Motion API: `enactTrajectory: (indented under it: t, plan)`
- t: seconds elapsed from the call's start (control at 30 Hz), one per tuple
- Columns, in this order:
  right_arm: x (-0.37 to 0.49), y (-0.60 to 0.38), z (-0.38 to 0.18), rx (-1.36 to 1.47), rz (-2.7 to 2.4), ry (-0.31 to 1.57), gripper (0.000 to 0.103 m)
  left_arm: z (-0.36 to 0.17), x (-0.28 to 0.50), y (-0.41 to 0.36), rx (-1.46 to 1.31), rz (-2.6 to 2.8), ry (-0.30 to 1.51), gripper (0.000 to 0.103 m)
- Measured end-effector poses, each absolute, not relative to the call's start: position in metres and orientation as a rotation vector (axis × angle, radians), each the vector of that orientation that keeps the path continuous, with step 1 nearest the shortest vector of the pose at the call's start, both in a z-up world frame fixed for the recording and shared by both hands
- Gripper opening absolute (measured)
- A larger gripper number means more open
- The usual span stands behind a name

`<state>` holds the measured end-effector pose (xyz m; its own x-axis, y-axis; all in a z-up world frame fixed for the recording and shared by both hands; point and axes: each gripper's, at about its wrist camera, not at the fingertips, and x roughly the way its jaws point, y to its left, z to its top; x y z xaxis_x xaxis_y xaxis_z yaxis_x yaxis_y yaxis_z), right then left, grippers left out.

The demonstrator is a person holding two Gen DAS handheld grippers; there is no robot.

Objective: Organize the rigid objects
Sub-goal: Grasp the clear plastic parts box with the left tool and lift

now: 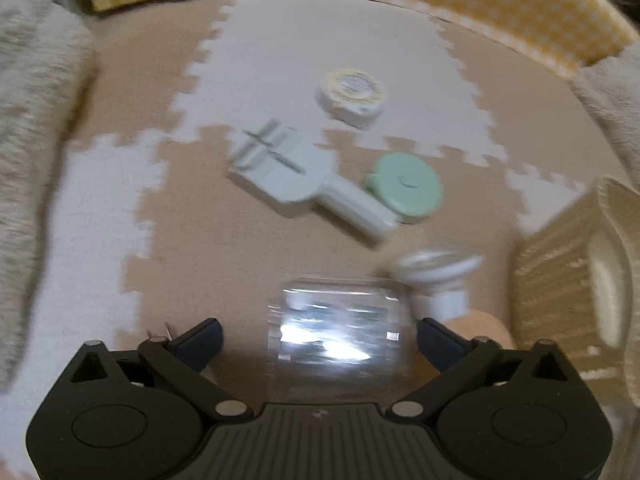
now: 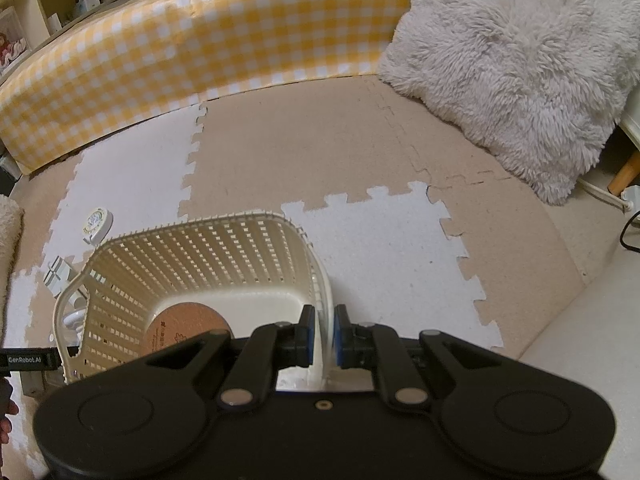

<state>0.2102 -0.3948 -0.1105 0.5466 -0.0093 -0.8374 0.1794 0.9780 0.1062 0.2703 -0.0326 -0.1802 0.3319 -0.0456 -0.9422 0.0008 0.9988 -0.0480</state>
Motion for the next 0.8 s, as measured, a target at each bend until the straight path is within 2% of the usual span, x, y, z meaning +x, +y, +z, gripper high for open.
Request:
enactTrajectory:
  t: [0.27, 0.4, 0.67, 0.73, 0.8]
  plan:
    - [0.2101, -0.3946, -0.1113, 0.188, -0.112, 0.991, 0.010, -0.1807, 0.2696, -0.0227, 0.084, 0.028, 1.238, 0.096]
    - [0.2100, -0.3946, -0.1114, 0.188, -0.112, 0.992, 0.010, -0.1792, 0.2671, -0.0226, 0.028, 0.024, 1.261, 0.083]
    - [0.2103, -0.3947, -0.1114, 0.189, -0.113, 0.993, 0.010, -0.1789, 0.2641, -0.0300, 0.049, 0.006, 1.249, 0.081]
    - [0.2101, -0.3947, -0.1114, 0.190, -0.113, 0.992, 0.010, -0.1779, 0.2639, -0.0319, 0.060, -0.009, 1.241, 0.076]
    - [0.2102, -0.3947, -0.1114, 0.191, -0.113, 0.992, 0.010, -0.1768, 0.2645, -0.0320, 0.059, -0.016, 1.243, 0.075]
